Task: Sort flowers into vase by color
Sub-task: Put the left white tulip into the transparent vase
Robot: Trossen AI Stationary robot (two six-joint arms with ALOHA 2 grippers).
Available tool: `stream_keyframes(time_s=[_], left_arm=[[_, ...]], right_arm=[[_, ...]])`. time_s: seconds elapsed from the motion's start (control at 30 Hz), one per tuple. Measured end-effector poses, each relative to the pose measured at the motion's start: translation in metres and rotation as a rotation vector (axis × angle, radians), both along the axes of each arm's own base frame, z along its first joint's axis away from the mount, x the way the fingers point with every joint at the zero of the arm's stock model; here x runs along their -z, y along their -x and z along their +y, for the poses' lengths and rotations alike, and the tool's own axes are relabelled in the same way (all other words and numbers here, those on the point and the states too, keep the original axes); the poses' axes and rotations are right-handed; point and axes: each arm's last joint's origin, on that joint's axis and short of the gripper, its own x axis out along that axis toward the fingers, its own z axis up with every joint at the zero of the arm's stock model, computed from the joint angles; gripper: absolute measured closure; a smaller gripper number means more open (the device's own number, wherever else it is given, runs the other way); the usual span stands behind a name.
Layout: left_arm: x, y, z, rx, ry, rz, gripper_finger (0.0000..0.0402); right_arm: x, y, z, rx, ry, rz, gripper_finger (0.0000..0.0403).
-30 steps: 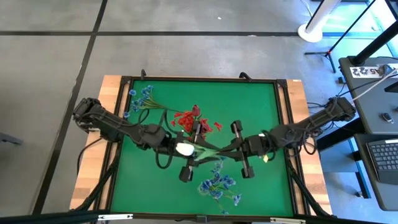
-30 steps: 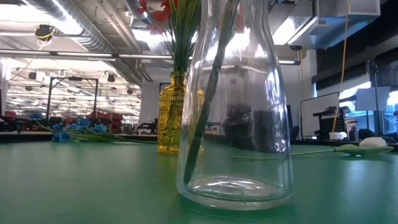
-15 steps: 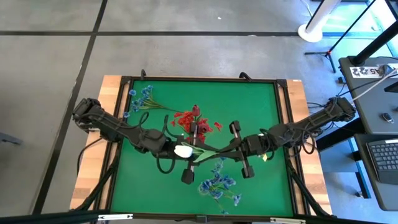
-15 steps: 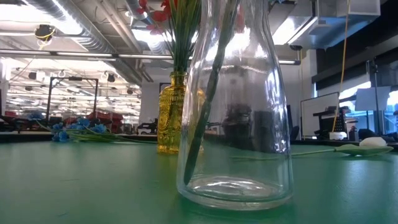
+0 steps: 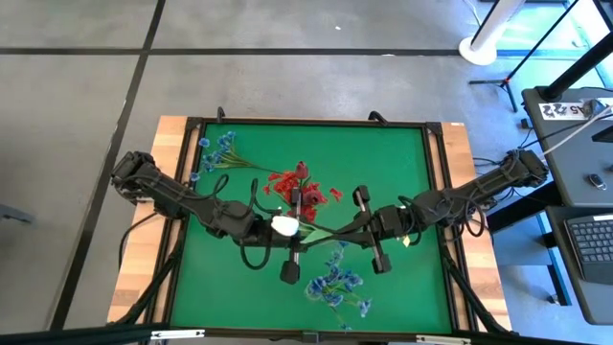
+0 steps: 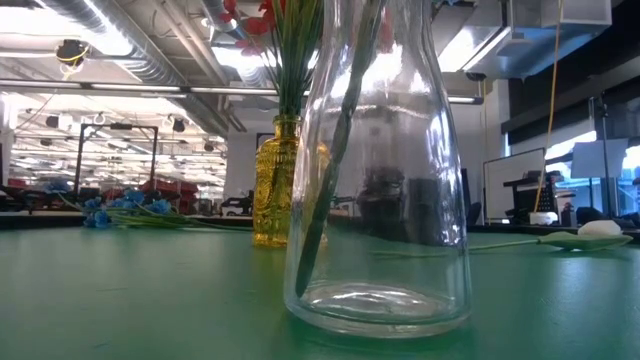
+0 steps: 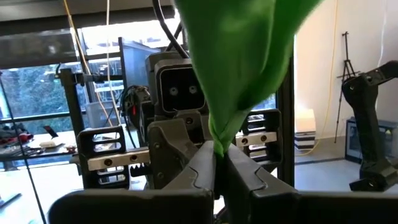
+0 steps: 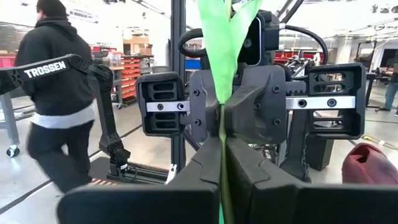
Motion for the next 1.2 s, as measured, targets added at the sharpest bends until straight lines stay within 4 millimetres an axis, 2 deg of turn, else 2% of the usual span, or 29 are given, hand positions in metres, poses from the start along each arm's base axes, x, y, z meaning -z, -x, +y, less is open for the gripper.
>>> stream_keyframes(time_s=[0.17, 0.37, 0.53, 0.67, 0.8, 0.97, 1.07, 1.2], left_arm=[[-0.001, 0.005, -0.007, 0.003, 0.004, 0.002, 0.0398], [-0.003, 0.011, -0.017, 0.014, -0.01, -0.005, 0.0399], [-0.002, 0.016, -0.024, -0.048, -0.029, 0.023, 0.04], [-0.008, 0.032, -0.032, -0.107, -0.057, 0.051, 0.0401], [-0.021, 0.056, -0.042, -0.072, -0.036, 0.058, 0.0401], [-0.031, 0.09, -0.05, 0.022, 0.093, 0.127, 0.0401], [-0.025, 0.105, -0.055, 0.059, 0.157, 0.225, 0.0401], [-0.011, 0.114, -0.063, 0.1, 0.227, 0.346, 0.0401]], right_arm=[[0.0, 0.0, 0.0, -0.01, -0.041, 0.013, 0.0368], [-0.001, 0.001, -0.001, 0.01, -0.068, 0.015, 0.0292], [0.0, 0.001, -0.001, 0.022, -0.066, 0.023, 0.0228], [-0.007, 0.013, -0.004, 0.044, -0.067, 0.034, 0.0193], [-0.013, 0.028, -0.015, 0.168, -0.06, 0.082, 0.0179], [-0.018, 0.046, -0.026, 0.218, -0.087, 0.148, 0.0178], [-0.014, 0.05, -0.028, 0.22, -0.097, 0.21, 0.0178], [-0.009, 0.052, -0.029, 0.224, -0.101, 0.259, 0.0178]])
